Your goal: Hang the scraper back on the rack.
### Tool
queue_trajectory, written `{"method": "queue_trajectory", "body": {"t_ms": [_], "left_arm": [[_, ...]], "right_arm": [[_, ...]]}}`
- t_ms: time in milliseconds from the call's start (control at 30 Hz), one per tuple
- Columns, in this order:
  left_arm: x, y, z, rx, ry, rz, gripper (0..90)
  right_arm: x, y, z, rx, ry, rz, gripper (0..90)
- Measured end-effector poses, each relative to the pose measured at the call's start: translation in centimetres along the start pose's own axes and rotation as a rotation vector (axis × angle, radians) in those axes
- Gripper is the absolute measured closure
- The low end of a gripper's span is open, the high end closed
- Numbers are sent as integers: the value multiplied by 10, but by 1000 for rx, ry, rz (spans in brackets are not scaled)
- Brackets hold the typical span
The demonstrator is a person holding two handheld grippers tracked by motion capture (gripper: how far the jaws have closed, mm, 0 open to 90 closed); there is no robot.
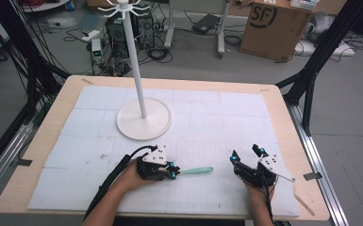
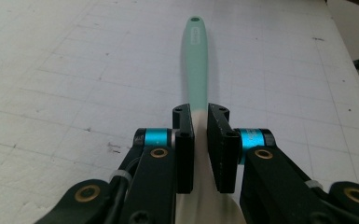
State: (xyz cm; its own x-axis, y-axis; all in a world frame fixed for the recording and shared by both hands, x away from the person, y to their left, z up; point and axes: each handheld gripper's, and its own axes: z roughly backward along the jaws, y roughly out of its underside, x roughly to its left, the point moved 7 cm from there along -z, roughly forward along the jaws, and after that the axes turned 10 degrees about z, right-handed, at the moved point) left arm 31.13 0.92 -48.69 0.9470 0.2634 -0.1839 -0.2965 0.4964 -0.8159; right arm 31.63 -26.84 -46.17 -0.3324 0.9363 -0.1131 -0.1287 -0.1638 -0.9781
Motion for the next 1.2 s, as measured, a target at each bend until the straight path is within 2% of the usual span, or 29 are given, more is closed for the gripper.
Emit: {"method": "queue_trajectory", "body": {"t_ms": [133, 333, 467, 567, 700, 800, 1000, 1033, 1200], "left_arm": [[1, -1, 1, -17, -11, 6, 815], [2, -2, 4, -44, -51, 10, 815], [4, -3, 7, -97, -96, 23, 814], [5, -4, 11, -121, -129, 27, 814], [7, -3, 16, -156, -166, 51, 814], [8, -1, 22, -178, -205, 60, 814], [12, 2, 38, -258, -273, 95, 813], [13, 3, 40, -265, -297, 95, 813], [14, 8, 49, -284, -354, 108, 813]], "right_arm": [[0, 0, 0, 0, 1, 0, 179], [0, 0, 0, 0, -2, -1, 179], [0, 0, 0, 0, 0, 1, 180], [0, 0, 0, -1, 0, -1, 180], [0, 0, 0, -1, -3, 1, 180], [0, 0, 0, -1, -3, -1, 180], [0, 0, 0, -1, -2, 3, 180], [0, 0, 0, -2, -2, 2, 179], [0, 0, 0, -2, -5, 0, 180]]}}
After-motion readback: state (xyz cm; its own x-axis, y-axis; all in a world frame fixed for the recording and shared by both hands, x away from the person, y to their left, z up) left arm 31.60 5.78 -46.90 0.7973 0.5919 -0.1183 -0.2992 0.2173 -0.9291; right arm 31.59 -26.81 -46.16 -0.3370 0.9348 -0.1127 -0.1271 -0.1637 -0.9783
